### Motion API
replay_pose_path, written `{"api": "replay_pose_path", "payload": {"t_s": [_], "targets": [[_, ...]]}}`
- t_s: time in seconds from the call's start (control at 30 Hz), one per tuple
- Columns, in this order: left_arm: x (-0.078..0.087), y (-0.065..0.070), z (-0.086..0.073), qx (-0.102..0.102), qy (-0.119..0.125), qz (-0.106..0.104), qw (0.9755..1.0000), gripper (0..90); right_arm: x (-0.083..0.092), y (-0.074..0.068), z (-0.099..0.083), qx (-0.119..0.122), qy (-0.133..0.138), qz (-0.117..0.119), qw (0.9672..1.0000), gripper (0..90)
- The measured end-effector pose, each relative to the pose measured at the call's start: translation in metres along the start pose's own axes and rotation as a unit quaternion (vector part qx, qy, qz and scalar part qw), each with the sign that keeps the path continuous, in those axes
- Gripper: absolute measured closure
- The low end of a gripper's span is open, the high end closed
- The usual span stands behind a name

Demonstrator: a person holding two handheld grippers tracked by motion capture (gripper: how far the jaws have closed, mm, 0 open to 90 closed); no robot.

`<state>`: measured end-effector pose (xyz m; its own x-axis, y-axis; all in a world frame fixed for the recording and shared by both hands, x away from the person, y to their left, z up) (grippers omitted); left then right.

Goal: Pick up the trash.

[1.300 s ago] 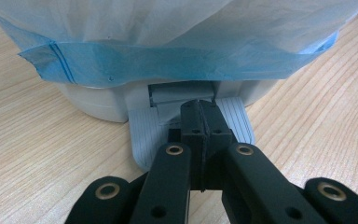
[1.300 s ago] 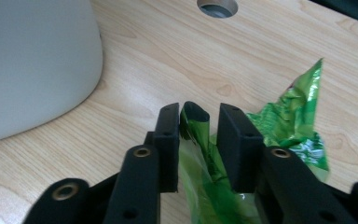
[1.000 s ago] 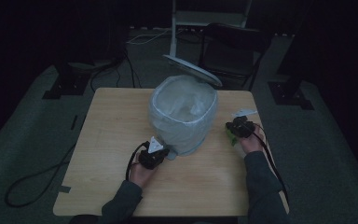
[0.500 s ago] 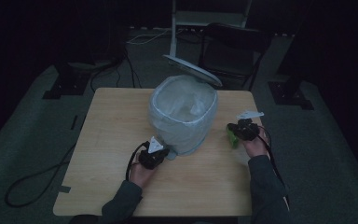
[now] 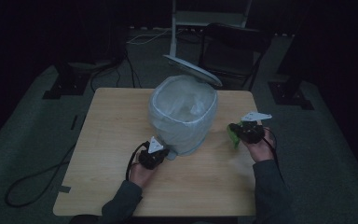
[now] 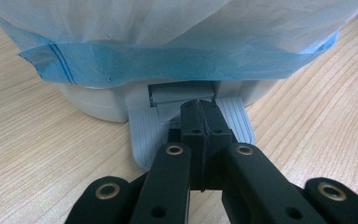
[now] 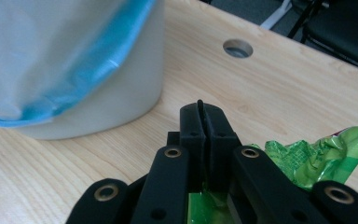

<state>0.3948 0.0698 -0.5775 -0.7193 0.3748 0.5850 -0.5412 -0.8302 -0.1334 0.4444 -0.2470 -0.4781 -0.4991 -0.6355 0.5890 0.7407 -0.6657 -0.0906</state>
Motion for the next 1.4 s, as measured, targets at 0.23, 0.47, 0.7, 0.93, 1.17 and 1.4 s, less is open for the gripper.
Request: {"api": "replay_pose_path", "payload": {"t_s": [0.23,0.47,0.7,0.93,1.17,1.4], "targets": [[0.000,0.000,0.000,0.001,0.001,0.001,1.0000,90.0,0.011,-0.011,0.011,0.011,0.009,0.005,0.9999,87.2],[0.000,0.000,0.000,0.001,0.002,0.002,1.0000,90.0,0.018,-0.019,0.020,0.021,0.019,0.010,0.9996,87.3],[0.000,0.000,0.000,0.000,0.001,0.002,1.0000,90.0,0.025,-0.028,0.026,0.030,0.023,0.013,0.9992,87.2],[0.000,0.000,0.000,0.000,0.000,0.001,1.0000,90.0,0.030,-0.037,0.034,0.041,0.026,0.018,0.9986,87.2],[0.000,0.000,0.000,0.000,0.000,0.002,1.0000,90.0,0.036,-0.046,0.042,0.054,0.028,0.021,0.9979,87.2],[0.000,0.000,0.000,0.000,0.000,0.001,1.0000,90.0,0.040,-0.052,0.047,0.060,0.032,0.026,0.9974,87.2]]}}
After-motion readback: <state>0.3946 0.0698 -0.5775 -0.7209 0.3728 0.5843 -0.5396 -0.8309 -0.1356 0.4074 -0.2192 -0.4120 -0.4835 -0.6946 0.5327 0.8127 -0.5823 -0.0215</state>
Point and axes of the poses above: each handheld gripper's, and its own axes: x roughly backward along the jaws, z roughly out of its top, y roughly to its right, the point moved 6 cm from there along -x, roughly forward along the jaws, and after that the axes turned 14 degrees about z, right-handed, at the moved point
